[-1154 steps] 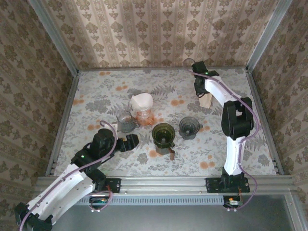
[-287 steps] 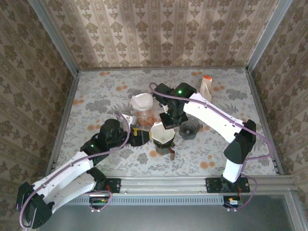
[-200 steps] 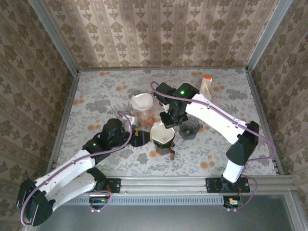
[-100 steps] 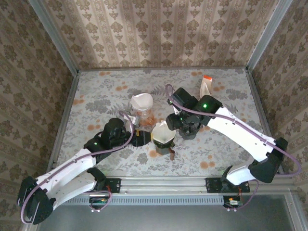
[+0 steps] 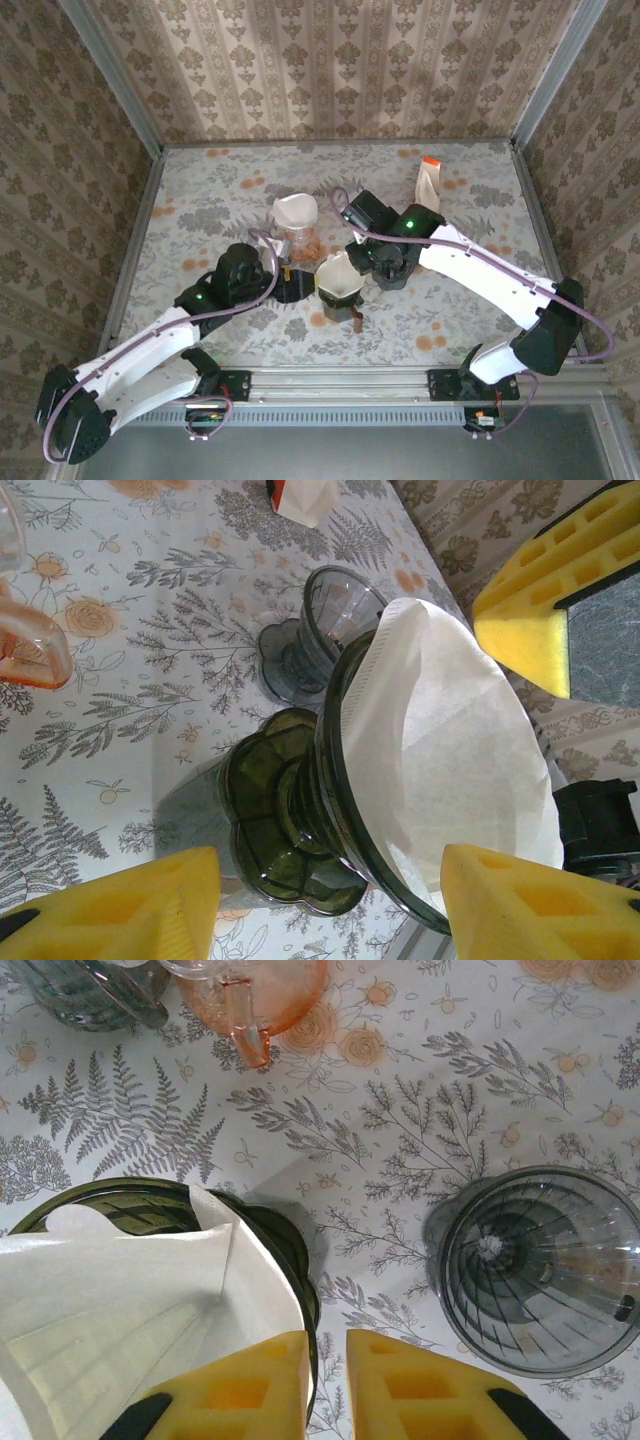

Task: Place the coffee filter in the dripper

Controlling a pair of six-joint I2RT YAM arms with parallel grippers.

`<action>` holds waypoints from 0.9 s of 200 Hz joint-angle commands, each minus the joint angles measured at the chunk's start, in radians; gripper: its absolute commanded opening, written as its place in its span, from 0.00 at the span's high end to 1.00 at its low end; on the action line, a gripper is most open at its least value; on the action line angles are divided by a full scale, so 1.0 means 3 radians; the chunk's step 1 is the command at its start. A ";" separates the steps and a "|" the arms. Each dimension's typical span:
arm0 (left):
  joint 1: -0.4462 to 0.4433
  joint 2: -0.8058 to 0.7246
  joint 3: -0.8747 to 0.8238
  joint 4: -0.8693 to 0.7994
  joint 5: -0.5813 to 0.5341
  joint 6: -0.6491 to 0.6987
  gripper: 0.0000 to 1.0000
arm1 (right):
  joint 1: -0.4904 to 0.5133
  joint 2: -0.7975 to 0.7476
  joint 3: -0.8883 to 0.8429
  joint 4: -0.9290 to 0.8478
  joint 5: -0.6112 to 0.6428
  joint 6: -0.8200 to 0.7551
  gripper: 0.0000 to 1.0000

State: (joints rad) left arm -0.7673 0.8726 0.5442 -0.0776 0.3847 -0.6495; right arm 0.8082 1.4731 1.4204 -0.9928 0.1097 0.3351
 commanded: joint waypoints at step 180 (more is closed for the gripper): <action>-0.0044 -0.0015 0.0066 -0.0053 -0.0035 0.0049 0.39 | 0.0461 -0.0069 -0.0106 0.0243 0.0085 -0.0122 0.53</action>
State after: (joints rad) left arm -0.7727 0.8833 0.5442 -0.0803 0.3809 -0.6495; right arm 0.9096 1.4258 1.3968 -0.9409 0.1818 0.3164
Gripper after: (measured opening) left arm 0.601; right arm 0.492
